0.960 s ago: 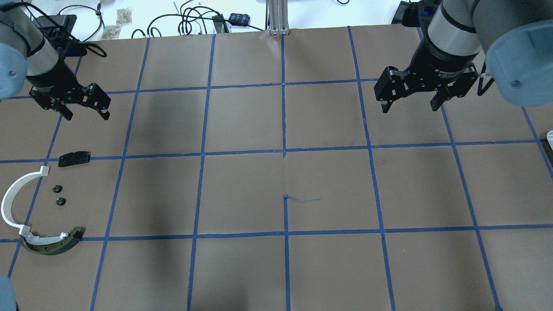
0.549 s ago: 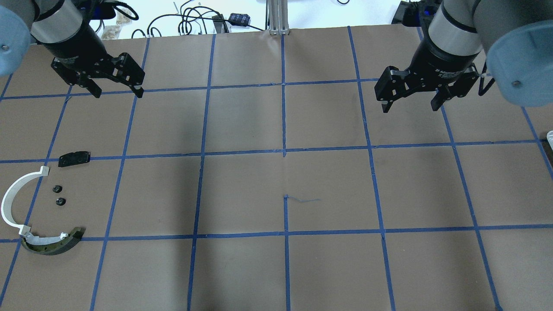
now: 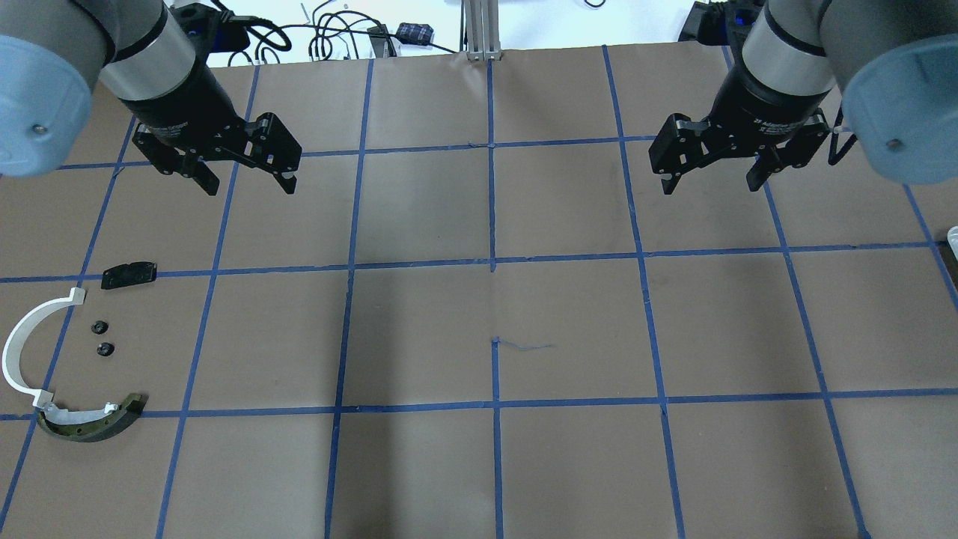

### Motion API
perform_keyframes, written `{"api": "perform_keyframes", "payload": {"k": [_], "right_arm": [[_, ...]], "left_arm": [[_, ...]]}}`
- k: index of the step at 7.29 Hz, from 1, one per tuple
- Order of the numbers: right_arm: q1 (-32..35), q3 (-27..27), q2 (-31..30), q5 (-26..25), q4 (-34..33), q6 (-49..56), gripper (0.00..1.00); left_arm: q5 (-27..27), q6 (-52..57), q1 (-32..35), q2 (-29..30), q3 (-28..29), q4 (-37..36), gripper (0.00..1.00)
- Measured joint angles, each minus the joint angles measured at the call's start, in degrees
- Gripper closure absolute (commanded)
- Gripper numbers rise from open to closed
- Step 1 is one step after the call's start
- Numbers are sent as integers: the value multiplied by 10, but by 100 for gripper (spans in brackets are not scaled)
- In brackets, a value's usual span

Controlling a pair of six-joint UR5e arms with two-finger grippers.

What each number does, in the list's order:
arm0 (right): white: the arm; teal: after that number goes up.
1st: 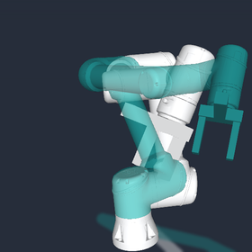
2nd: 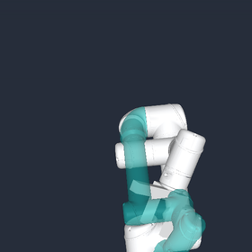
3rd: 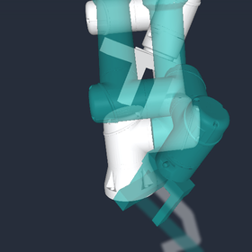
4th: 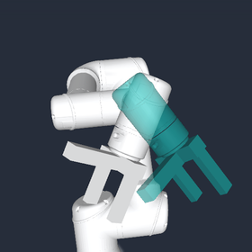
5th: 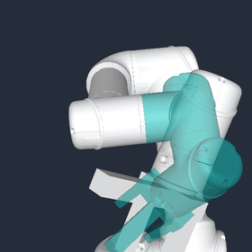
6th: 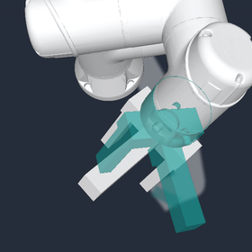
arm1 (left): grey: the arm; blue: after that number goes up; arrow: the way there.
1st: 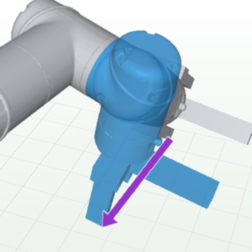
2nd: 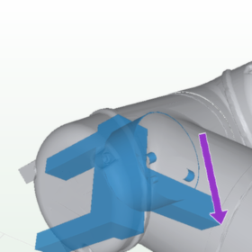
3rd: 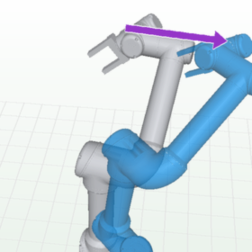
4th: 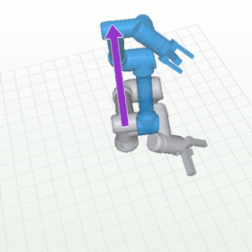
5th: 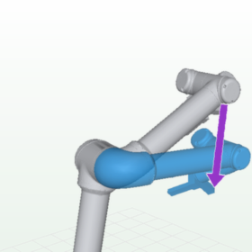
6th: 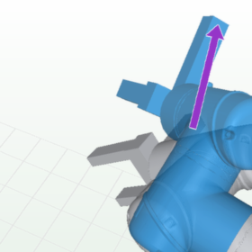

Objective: Place bearing gear from tray to pile

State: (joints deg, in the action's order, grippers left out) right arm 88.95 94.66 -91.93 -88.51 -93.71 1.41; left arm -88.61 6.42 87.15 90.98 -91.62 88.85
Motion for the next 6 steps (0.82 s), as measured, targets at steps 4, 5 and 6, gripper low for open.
{"api": "perform_keyframes", "payload": {"k": [4, 5, 6], "right_arm": [[0, 0, 0, 1, -1, 1, 0], [0, 0, 0, 1, -2, 1, 0], [0, 0, 0, 1, -2, 1, 0]], "left_arm": [[-18, 7, -6, -20, -24, 2, 0], [-17, 7, -7, -20, -25, 2, 0], [-16, 8, -8, -20, -26, 1, 0]]}}
